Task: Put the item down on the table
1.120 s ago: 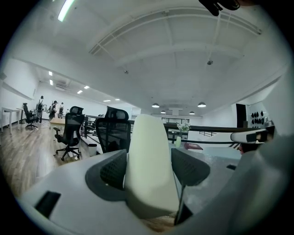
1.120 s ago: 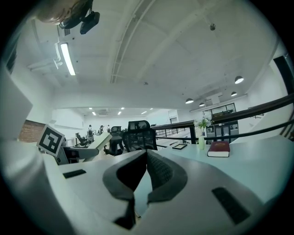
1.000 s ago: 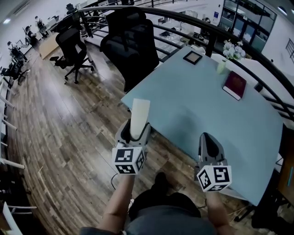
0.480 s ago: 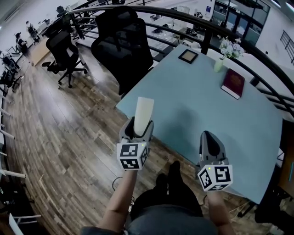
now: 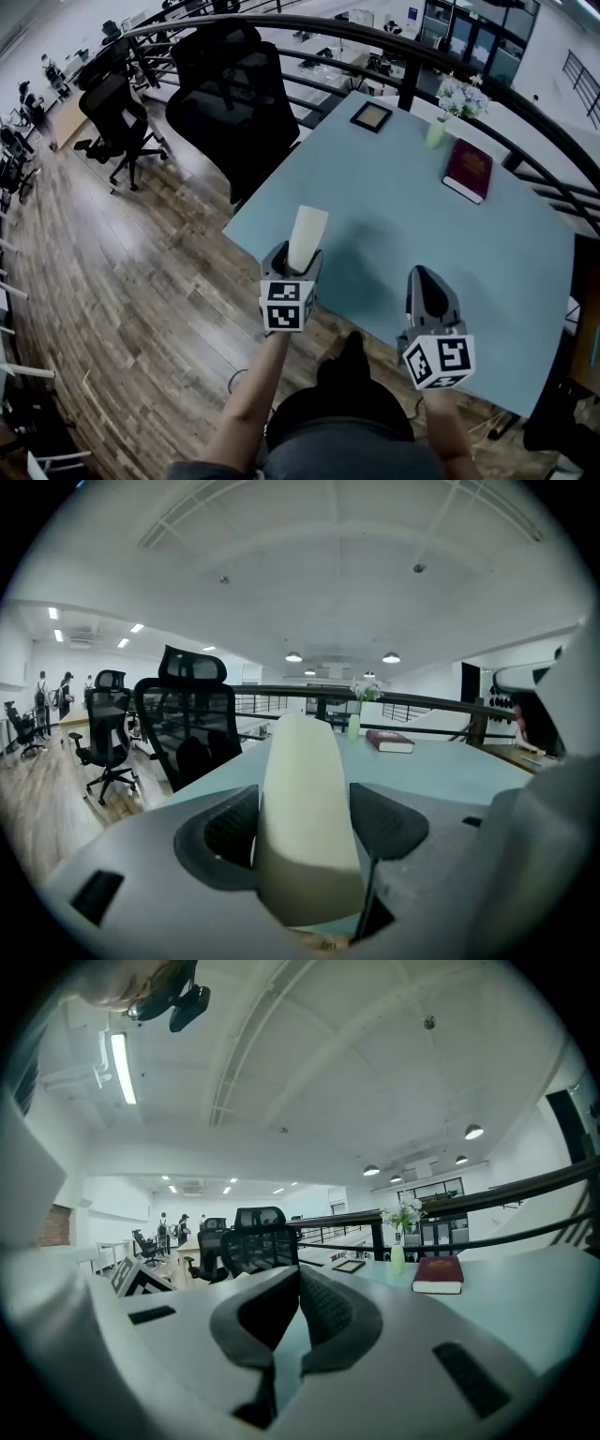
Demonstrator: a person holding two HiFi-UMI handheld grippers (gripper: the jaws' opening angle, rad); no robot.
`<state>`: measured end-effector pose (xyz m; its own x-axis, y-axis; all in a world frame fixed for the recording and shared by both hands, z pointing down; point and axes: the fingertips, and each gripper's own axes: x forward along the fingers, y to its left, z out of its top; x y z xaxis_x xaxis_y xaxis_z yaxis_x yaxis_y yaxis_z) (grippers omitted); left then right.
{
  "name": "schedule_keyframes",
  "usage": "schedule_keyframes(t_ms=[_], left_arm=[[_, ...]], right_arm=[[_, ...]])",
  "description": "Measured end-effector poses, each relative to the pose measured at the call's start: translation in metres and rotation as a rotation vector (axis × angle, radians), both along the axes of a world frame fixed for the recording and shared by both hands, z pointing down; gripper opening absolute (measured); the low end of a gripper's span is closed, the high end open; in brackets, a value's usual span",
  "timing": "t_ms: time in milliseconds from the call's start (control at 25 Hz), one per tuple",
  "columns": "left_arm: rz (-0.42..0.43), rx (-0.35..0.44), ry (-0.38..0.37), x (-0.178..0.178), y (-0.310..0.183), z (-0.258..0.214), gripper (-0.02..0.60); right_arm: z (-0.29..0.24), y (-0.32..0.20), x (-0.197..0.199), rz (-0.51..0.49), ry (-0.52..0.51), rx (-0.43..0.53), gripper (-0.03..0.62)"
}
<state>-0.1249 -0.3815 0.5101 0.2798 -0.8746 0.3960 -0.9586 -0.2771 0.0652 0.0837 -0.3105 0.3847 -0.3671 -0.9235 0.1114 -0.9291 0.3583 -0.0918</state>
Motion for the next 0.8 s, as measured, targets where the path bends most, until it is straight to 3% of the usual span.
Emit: schedule_keyframes(t_ms=[360, 600, 800], left_arm=[[0.064, -0.16, -0.085, 0.025, -0.019, 0.064, 0.305], [0.085, -0.243, -0.1, 0.032, -0.024, 0.093, 0.305], [0.102, -0.266, -0.126, 0.036, -0.032, 0.103, 0.305]], right_arm=[[0.007, -0.015, 0.008, 0.008, -0.009, -0.019, 0.003], [0.012, -0.022, 0.009, 0.012, -0.014, -0.035, 0.003], [0.011, -0.029, 0.01, 0.009, -0.012, -0.039, 0.003]])
